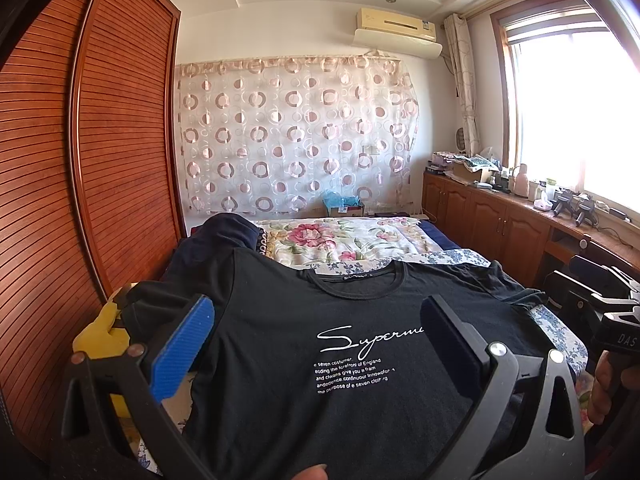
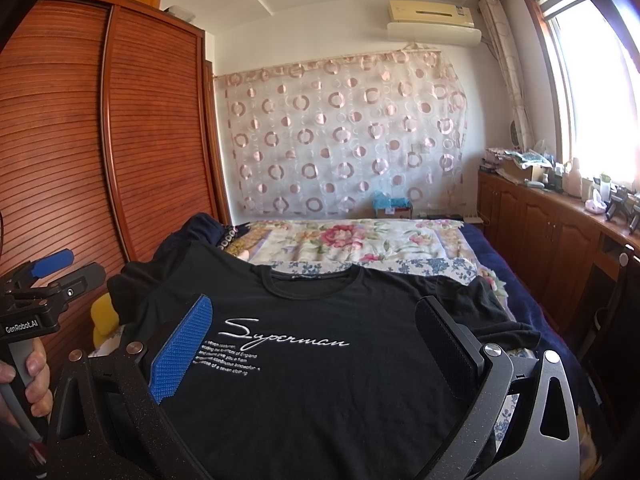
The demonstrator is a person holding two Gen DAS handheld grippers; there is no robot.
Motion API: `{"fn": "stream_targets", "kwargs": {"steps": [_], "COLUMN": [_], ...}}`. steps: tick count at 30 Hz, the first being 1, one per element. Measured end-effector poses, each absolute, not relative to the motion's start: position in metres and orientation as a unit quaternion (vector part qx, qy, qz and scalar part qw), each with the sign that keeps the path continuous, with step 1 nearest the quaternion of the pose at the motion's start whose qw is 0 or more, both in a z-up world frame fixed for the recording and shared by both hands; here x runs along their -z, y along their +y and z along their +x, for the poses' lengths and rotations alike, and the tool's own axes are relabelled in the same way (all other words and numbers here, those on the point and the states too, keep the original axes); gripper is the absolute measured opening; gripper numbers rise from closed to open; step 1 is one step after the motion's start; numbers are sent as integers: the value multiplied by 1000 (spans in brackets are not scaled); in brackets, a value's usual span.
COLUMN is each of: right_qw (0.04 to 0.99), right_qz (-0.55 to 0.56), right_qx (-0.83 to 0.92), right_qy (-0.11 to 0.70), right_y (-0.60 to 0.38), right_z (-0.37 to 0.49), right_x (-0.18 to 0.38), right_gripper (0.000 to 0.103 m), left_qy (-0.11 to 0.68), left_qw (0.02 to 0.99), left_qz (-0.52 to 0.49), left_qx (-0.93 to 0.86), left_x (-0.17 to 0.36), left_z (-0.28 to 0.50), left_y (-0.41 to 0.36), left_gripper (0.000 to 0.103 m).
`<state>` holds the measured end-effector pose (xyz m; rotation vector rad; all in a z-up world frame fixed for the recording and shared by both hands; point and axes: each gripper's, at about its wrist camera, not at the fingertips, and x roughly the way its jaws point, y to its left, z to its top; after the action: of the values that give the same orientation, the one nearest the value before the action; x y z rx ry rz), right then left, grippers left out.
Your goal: Fold small clothes
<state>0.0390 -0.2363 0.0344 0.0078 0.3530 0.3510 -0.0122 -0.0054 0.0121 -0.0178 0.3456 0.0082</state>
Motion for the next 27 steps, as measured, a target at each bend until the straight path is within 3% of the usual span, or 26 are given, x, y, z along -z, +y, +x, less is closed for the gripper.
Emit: {"fn": "stream_targets", "kwargs": {"steps": [27], "right_qw": [965], "right_qz": [-3], "right_qx": [-182], "right_qy": [188], "right_y": [-224], "right_z": [40], "right_x": [-32], "right_gripper": [103], "left_qy": [189], "left_qw": [982], "left_qz": [-5], "left_qx": [-7], "left_x": [-6], "left_z": [-7], "left_y": [-2], "left_gripper": [103]}}
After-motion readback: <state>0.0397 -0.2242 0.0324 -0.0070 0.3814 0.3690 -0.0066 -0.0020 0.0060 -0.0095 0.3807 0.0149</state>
